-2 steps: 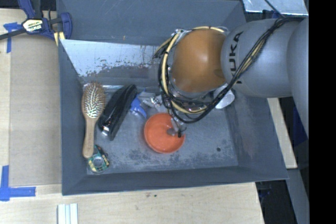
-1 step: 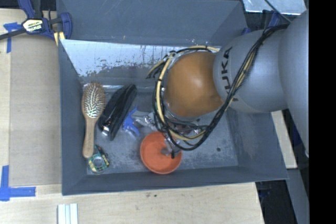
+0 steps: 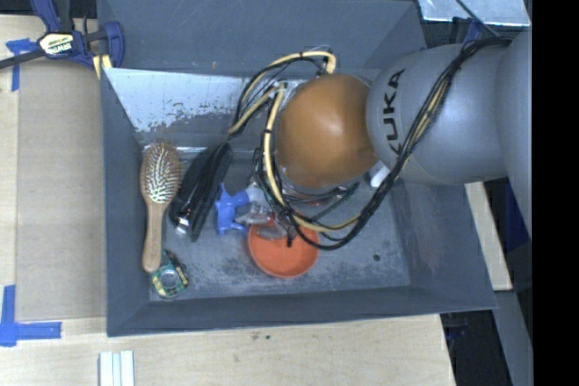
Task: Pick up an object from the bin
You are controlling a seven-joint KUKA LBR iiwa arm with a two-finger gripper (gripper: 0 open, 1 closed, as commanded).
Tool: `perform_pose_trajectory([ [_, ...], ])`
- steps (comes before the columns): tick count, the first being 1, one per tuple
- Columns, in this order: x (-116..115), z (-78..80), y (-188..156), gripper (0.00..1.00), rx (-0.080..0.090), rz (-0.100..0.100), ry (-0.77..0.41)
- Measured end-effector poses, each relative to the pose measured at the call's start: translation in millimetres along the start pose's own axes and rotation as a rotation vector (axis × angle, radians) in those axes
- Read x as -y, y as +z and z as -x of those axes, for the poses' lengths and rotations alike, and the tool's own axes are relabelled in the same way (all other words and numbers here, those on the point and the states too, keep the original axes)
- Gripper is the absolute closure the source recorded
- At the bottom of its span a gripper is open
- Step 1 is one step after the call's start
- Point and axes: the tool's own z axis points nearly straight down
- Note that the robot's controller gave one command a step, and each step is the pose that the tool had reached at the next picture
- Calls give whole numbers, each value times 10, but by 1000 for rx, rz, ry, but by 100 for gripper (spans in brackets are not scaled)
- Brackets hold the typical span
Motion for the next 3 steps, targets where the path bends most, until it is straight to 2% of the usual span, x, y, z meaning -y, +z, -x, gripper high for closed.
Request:
perform_pose_trajectory([
  [1,-1,-1,-1,100,0,0,1],
  [2,-5,-4,-154,100,-2,3,3],
  [3,-5,1,-625,100,-3,8,5],
])
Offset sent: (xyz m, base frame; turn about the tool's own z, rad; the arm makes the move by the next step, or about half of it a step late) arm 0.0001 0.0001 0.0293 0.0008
